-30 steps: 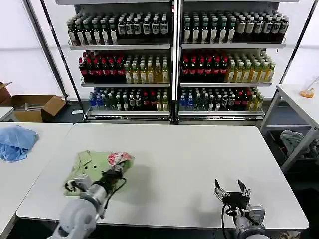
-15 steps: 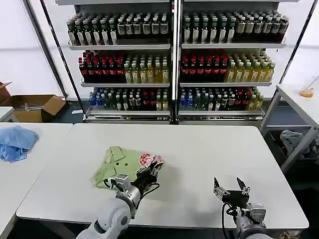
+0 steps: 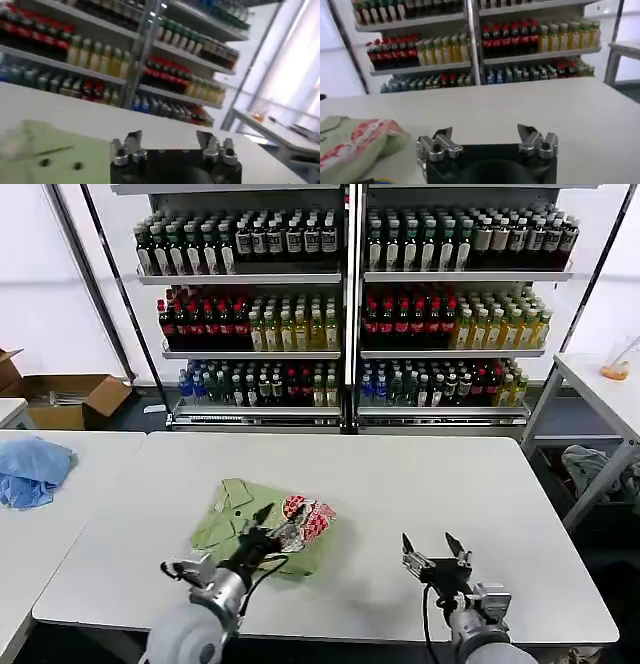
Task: Fold and organize the clothes.
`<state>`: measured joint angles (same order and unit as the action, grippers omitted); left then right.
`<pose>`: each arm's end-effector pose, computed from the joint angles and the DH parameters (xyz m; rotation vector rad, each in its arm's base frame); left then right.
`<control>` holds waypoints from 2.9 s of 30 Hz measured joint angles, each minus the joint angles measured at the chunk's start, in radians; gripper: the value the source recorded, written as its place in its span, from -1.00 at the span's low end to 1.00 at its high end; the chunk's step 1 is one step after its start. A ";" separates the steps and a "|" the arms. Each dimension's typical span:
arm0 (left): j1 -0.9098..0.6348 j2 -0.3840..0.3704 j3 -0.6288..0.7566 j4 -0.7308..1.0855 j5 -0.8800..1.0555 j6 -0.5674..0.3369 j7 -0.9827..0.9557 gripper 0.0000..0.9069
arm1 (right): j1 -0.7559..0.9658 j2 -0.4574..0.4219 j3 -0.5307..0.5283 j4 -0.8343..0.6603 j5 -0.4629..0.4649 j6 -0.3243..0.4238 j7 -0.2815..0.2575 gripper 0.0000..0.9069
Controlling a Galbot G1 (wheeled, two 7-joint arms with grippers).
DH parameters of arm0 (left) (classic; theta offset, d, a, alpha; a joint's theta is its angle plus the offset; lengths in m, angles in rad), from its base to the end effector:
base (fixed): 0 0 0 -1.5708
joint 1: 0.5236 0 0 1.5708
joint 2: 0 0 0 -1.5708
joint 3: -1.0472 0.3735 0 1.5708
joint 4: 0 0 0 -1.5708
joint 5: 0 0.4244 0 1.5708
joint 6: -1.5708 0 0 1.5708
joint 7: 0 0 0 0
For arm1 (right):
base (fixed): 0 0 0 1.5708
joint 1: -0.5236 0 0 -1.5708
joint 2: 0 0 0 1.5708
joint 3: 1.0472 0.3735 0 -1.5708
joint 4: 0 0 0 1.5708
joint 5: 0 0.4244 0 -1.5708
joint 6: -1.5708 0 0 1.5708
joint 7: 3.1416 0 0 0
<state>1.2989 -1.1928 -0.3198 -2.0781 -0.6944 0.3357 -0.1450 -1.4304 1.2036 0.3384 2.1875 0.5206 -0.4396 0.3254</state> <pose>0.3062 -0.0080 -0.2679 -0.4354 -2.8126 0.4622 0.2624 0.0135 -0.2593 0.1528 -2.7787 -0.1905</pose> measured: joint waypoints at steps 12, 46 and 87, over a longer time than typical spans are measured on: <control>0.191 -0.030 -0.259 -0.088 0.009 -0.037 -0.016 1.00 | 0.186 0.100 -0.199 -0.151 0.186 0.020 0.065 1.00; 0.282 -0.046 -0.377 -0.102 0.002 -0.072 -0.019 1.00 | 0.503 0.370 -0.199 -0.584 0.568 0.109 0.162 -1.00; 0.257 -0.054 -0.265 -0.090 0.096 -0.104 0.004 1.00 | 0.584 -0.005 -0.129 -0.722 -0.268 0.289 -0.263 1.00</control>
<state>1.5559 -1.2468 -0.5844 -2.1680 -0.5986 0.2321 -0.1413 -0.8468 1.1990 0.2094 1.4658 0.2527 -0.1502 0.0625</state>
